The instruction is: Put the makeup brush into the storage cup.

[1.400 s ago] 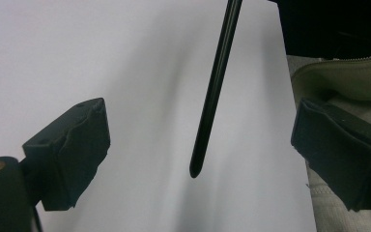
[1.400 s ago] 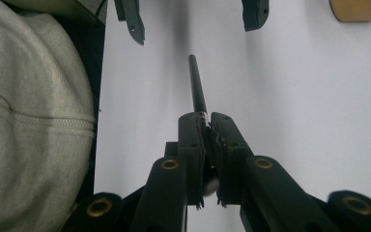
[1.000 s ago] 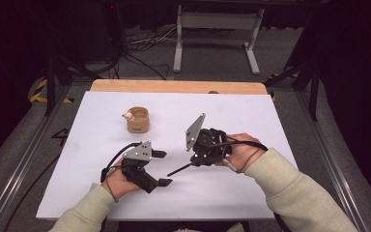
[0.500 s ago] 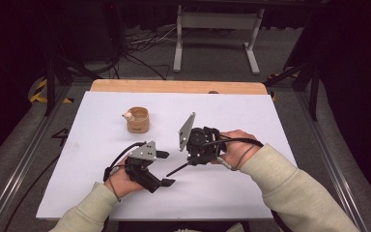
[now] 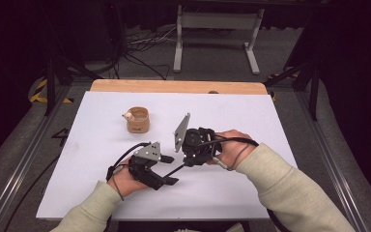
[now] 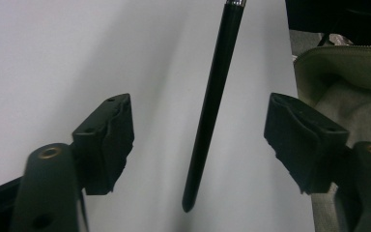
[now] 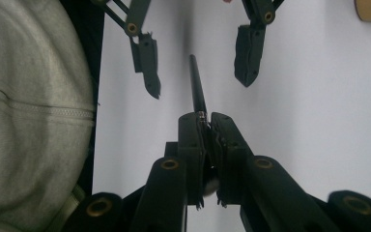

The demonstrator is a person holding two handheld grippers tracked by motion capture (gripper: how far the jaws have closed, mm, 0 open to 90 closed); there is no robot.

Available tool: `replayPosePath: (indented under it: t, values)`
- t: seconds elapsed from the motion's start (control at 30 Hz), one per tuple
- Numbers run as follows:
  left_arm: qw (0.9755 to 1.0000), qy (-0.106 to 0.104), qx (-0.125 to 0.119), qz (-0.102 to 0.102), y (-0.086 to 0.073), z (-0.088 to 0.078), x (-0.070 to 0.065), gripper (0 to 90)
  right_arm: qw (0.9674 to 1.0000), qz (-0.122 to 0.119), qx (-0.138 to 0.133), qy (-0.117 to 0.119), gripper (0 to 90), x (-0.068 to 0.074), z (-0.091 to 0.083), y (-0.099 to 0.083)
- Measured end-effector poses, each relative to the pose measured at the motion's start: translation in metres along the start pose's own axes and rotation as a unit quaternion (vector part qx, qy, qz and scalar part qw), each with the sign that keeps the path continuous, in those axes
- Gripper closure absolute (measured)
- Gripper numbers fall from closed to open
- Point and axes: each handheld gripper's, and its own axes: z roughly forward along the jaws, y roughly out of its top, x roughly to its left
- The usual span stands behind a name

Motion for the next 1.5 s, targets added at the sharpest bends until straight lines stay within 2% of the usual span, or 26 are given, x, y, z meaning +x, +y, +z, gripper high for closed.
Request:
replayPosePath:
  t: [0.27,0.43,0.47,0.63,0.93,1.07,1.4,1.47,1.5]
  values:
    - [0.9998,-0.001,0.008,0.018,0.003,0.003,-0.001,42.7,1.0,-0.004,-0.001,0.008,83.8,0.001,0.004,0.002]
    - [0.9991,-0.005,0.029,0.031,0.005,0.006,-0.004,55.8,0.9999,-0.009,-0.003,0.014,83.8,0.002,0.006,0.003]
    - [0.9991,-0.008,0.03,0.028,0.005,0.007,-0.005,58.2,0.9998,-0.009,-0.003,0.016,83.8,0.002,0.007,0.003]
    - [0.9982,-0.007,0.044,0.039,0.006,0.01,-0.007,65.9,0.9996,-0.015,0.004,0.023,83.8,0.004,0.009,0.005]
    - [0.9973,-0.008,0.054,0.049,0.006,0.011,-0.01,78.4,0.9996,-0.015,0.005,0.023,83.8,0.003,0.012,0.004]
    - [0.9968,-0.006,0.058,0.054,0.006,0.011,-0.011,82.0,0.9997,-0.013,0.002,0.022,83.7,0.003,0.013,0.004]
    - [0.996,0.003,0.063,0.063,0.006,0.011,-0.012,82.7,0.9996,-0.008,-0.01,0.023,83.0,0.002,0.015,0.001]
    - [0.996,0.004,0.061,0.065,0.006,0.011,-0.012,82.7,0.9995,-0.012,-0.021,0.021,76.2,0.001,0.014,-0.001]
    - [0.9962,0.007,0.062,0.062,0.005,0.01,-0.012,82.8,0.9995,-0.007,-0.026,0.019,69.3,0.001,0.014,-0.001]
